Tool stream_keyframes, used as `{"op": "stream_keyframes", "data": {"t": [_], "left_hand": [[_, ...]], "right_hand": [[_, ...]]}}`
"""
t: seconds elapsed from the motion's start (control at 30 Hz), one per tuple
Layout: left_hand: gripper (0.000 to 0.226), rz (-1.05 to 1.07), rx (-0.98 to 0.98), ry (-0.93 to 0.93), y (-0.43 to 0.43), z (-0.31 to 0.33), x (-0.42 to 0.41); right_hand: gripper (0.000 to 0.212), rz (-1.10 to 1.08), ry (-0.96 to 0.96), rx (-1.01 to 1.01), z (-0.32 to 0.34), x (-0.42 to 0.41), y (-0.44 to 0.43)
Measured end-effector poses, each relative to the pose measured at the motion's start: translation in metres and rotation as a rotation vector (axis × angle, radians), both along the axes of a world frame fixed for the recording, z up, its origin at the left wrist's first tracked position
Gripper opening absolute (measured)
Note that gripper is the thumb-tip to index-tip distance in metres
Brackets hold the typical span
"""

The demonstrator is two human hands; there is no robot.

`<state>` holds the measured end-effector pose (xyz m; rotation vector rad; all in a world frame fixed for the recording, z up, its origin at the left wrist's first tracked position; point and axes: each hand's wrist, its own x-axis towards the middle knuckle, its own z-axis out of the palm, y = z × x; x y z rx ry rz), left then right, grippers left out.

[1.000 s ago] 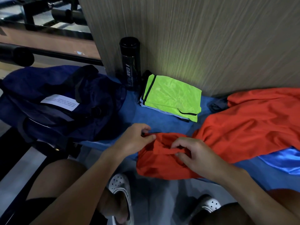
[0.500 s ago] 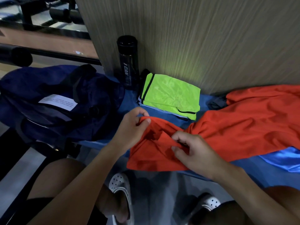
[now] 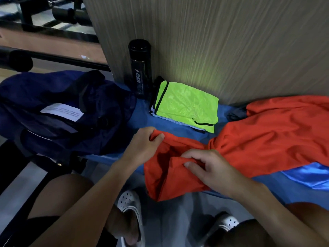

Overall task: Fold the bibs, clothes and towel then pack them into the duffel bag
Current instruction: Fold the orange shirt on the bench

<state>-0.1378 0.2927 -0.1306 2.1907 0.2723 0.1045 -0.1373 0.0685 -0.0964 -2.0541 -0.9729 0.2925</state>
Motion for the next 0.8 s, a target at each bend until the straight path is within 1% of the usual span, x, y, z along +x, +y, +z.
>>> {"op": "stream_keyframes", "data": {"t": [0.03,0.07,0.13,0.17,0.23,0.27,0.33,0.4,0.47,0.53,0.63,0.67,0.7,0.73,0.77,0.8], "left_hand": [[0.017,-0.003,-0.042,-0.066,-0.001,0.005,0.000],[0.016,-0.012,-0.129,-0.126,-0.002,0.011,-0.001],[0.033,0.003,-0.304,-0.234,-0.005,0.022,-0.005],[0.037,0.031,-0.363,-0.273,-0.004,0.026,-0.007],[0.033,0.088,-0.411,-0.292,-0.001,0.028,-0.010],[0.030,0.104,-0.378,-0.261,0.001,0.027,-0.010],[0.022,0.089,-0.256,-0.106,0.006,0.016,-0.008],[0.028,0.035,-0.177,0.080,0.007,0.001,-0.006],[0.033,-0.001,-0.099,0.154,0.007,-0.011,-0.004],[0.029,-0.006,-0.063,0.140,0.008,-0.015,0.000],[0.047,-0.035,0.017,0.129,0.008,-0.016,0.006],[0.044,-0.031,0.022,0.129,0.008,-0.015,0.007],[0.034,-0.019,-0.007,0.110,0.006,-0.014,0.008],[0.018,-0.003,-0.047,0.086,0.004,-0.013,0.009],[0.008,0.006,-0.087,0.049,0.003,-0.010,0.008],[0.017,0.008,-0.118,0.010,0.001,-0.007,0.008]], "right_hand": [[0.014,-0.005,0.008,0.015,0.004,0.000,0.000],[0.013,-0.011,0.010,0.031,0.009,0.001,0.001],[0.013,-0.030,0.001,0.067,0.021,0.002,0.003],[0.015,-0.038,-0.007,0.080,0.026,0.002,0.004],[0.016,-0.047,-0.039,0.077,0.035,0.006,0.008],[0.015,-0.052,-0.053,0.054,0.037,0.010,0.011],[0.015,-0.054,-0.069,-0.028,0.033,0.018,0.015],[0.019,-0.059,-0.076,-0.125,0.021,0.023,0.017],[0.016,-0.059,-0.074,-0.187,0.007,0.023,0.015],[0.011,-0.051,-0.067,-0.200,-0.002,0.019,0.013],[0.011,-0.070,-0.047,-0.174,-0.004,0.014,0.012],[0.012,-0.084,-0.042,-0.162,-0.003,0.014,0.011],[0.011,-0.099,-0.037,-0.150,-0.002,0.015,0.011],[0.010,-0.114,-0.029,-0.137,-0.001,0.015,0.011],[0.009,-0.126,-0.023,-0.124,0.001,0.016,0.011],[0.011,-0.134,-0.025,-0.114,0.003,0.017,0.011]]}}
